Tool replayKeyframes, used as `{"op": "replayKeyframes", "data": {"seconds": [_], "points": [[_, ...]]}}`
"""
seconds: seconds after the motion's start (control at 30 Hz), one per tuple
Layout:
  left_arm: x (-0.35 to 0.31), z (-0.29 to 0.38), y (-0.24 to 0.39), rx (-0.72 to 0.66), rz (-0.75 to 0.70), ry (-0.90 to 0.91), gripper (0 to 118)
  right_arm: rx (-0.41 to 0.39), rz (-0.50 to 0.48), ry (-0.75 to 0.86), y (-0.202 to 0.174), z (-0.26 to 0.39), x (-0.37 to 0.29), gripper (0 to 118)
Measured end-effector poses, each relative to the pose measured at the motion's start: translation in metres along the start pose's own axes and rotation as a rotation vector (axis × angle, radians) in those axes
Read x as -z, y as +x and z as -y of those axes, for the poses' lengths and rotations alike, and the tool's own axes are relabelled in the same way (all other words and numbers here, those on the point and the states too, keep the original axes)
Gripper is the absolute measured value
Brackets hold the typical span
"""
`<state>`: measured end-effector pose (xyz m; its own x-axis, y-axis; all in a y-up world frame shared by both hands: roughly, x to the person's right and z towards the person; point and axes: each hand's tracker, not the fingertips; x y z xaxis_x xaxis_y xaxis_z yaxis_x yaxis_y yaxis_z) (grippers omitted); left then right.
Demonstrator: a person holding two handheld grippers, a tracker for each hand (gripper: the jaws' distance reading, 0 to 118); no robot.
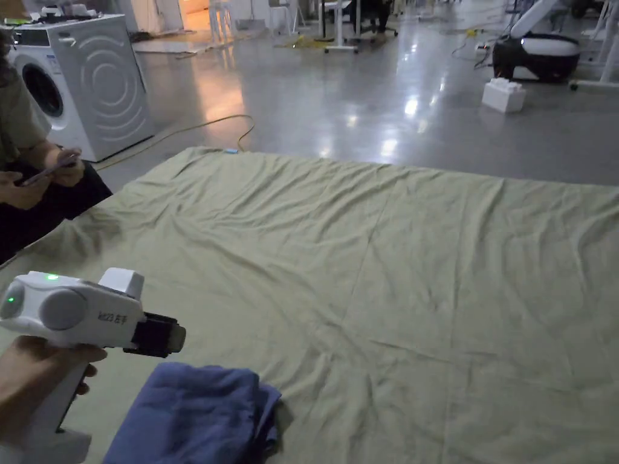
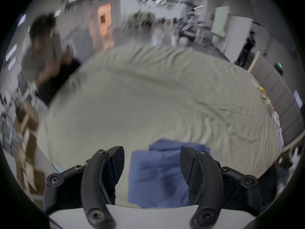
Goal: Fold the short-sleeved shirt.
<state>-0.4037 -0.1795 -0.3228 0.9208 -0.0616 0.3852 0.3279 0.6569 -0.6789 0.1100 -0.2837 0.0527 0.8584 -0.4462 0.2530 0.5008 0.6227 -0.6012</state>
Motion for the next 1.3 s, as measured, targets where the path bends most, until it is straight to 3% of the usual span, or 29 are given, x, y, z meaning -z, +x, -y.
{"op": "replayKeyframes", "data": {"seconds": [0.07,0.13,0.23,0.3,0.43,0.53,0.73,0.8,0.83,0.9,0.97,1.03,1.3], "points": [[-0.043,-0.008,0.028,0.063,-0.029,0.119,72,0.021,-0.002,0.080,-0.002,-0.011,-0.011,0],[-0.084,-0.009,0.054,0.085,0.032,0.245,72,-0.007,-0.004,0.147,-0.009,-0.024,-0.024,0],[-0.140,-0.002,0.098,0.080,0.105,0.452,72,-0.093,0.029,0.264,-0.019,-0.041,-0.044,0],[-0.159,0.013,0.132,0.123,0.058,0.576,72,-0.160,0.055,0.351,-0.027,-0.051,-0.059,0],[-0.171,0.042,0.191,0.152,-0.048,0.690,72,-0.268,0.120,0.508,-0.042,-0.060,-0.085,0],[-0.170,0.062,0.220,0.079,-0.014,0.721,72,-0.339,0.251,0.660,-0.055,-0.059,-0.097,0],[-0.185,0.088,0.244,0.022,-0.026,0.801,71,-0.417,0.250,0.737,-0.062,-0.058,-0.116,0],[-0.193,0.087,0.244,0.024,-0.012,0.843,63,-0.436,0.257,0.753,-0.063,-0.059,-0.121,0],[-0.196,0.086,0.244,0.038,-0.023,0.837,52,-0.428,0.253,0.757,-0.062,-0.060,-0.126,0],[-0.202,0.085,0.246,0.028,-0.069,0.859,16,-0.416,0.244,0.766,-0.059,-0.062,-0.132,0],[-0.211,0.085,0.246,0.035,-0.053,0.887,7,-0.399,0.244,0.769,-0.058,-0.063,-0.135,0],[-0.214,0.083,0.250,0.121,-0.033,0.883,3,-0.405,0.244,0.779,-0.057,-0.064,-0.139,0],[-0.212,0.084,0.257,0.090,-0.011,0.883,0,-0.440,0.258,0.773,-0.065,-0.064,-0.138,0]]}}
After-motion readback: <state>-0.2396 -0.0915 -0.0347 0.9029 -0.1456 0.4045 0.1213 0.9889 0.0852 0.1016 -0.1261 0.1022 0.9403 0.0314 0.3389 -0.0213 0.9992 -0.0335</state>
